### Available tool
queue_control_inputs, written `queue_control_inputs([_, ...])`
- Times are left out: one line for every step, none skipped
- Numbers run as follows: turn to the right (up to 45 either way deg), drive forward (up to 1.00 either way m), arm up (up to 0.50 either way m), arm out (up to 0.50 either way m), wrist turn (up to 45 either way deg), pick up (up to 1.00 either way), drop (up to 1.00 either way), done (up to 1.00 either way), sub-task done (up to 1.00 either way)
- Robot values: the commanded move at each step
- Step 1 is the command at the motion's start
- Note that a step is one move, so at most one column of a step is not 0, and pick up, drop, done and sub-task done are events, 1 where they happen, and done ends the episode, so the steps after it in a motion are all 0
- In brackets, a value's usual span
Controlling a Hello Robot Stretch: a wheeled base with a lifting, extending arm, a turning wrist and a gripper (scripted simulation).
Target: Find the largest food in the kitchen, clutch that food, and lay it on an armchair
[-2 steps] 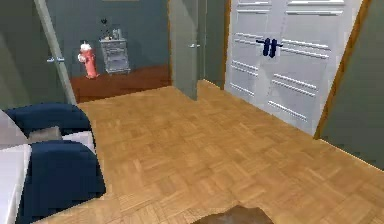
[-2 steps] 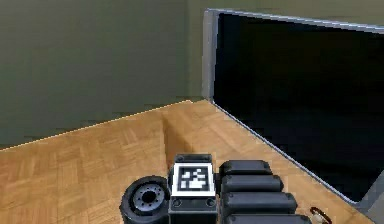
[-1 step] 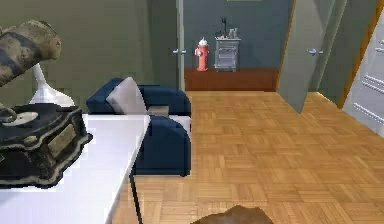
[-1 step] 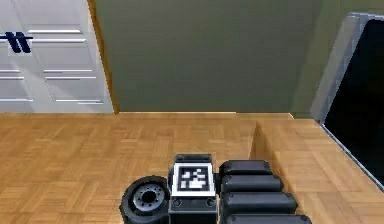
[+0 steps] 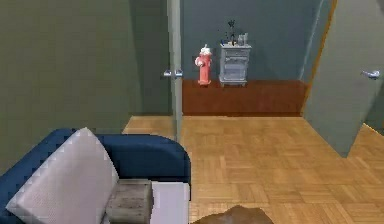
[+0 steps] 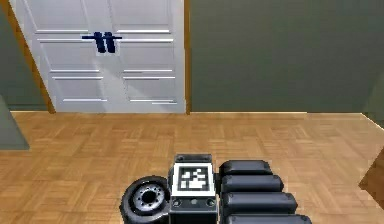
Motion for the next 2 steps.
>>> queue_control_inputs([-9.0, 0.0, 0.0, 0.0, 0.0, 0.0, 0.0, 0.0, 0.0])
queue_control_inputs([0.0, 0.15, 0.0, 0.0, 0.0, 0.0, 0.0, 0.0, 0.0])
